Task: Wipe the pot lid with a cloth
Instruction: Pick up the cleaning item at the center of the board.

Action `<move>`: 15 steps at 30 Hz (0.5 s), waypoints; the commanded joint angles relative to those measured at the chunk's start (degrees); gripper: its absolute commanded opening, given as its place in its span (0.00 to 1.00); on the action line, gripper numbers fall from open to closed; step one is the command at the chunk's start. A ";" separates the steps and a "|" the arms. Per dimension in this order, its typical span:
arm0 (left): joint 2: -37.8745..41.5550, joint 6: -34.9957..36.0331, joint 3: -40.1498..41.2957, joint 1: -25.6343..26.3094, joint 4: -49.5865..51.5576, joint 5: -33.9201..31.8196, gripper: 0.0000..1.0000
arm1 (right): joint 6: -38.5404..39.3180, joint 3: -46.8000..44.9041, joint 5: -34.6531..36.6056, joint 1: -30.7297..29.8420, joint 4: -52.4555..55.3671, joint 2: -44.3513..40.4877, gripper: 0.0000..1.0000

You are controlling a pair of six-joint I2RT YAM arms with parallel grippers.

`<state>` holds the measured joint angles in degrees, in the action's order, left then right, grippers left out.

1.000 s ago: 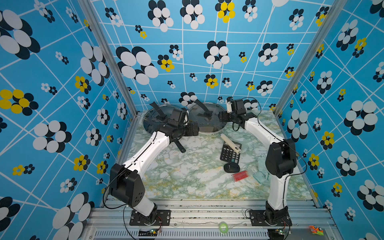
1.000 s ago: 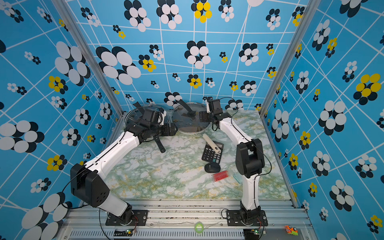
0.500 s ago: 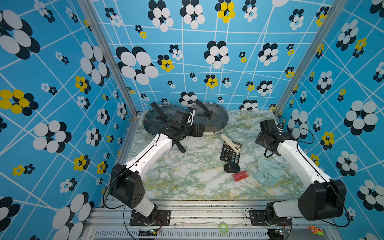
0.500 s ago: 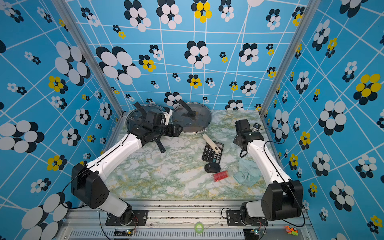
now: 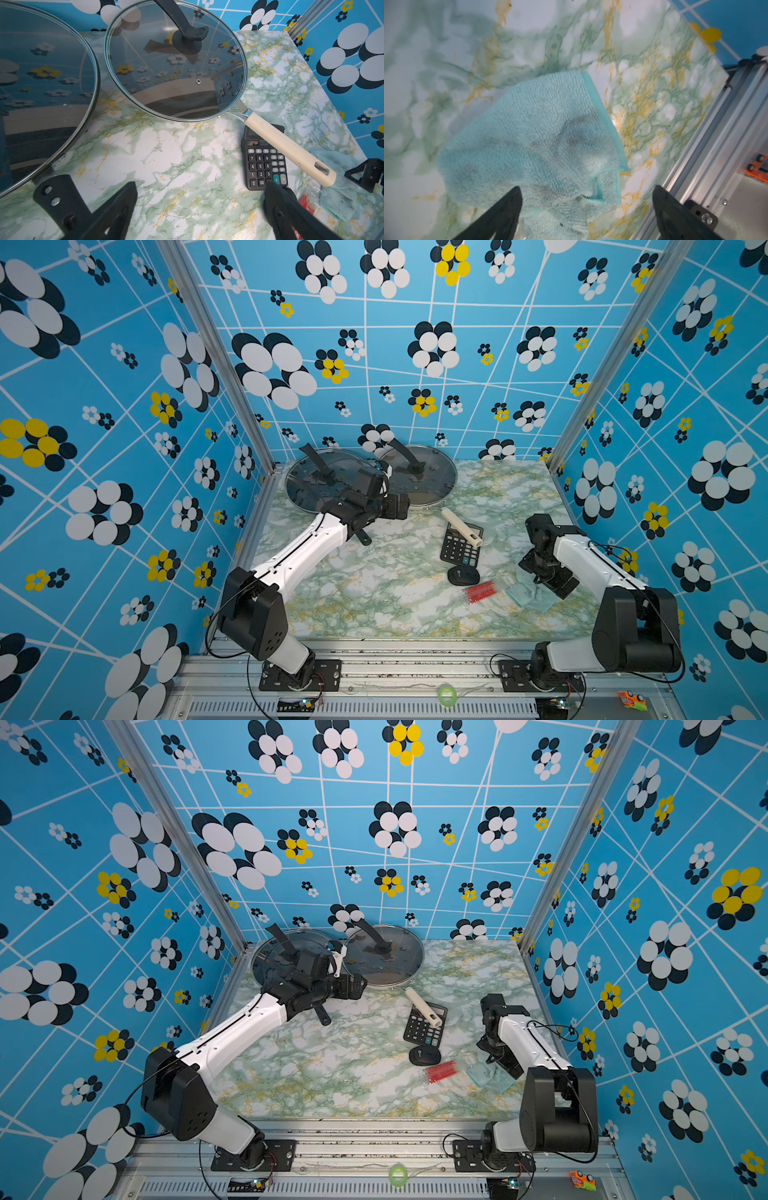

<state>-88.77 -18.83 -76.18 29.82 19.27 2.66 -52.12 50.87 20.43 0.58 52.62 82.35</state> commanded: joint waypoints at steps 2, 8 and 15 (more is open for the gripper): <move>3.46 -1.25 0.37 1.76 0.58 -4.78 0.99 | -0.88 -1.27 -8.19 0.09 -9.93 2.82 0.98; 6.29 -0.23 1.27 3.79 2.59 -10.30 0.99 | -2.79 -4.07 -13.24 0.09 -18.64 6.68 0.39; 9.67 -1.38 3.98 3.90 2.45 -12.69 0.99 | -2.58 -2.21 -7.91 0.04 -15.72 -1.66 0.02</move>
<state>-80.84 -19.51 -73.52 33.63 20.45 -7.57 -55.13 47.24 10.26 0.56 35.38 85.67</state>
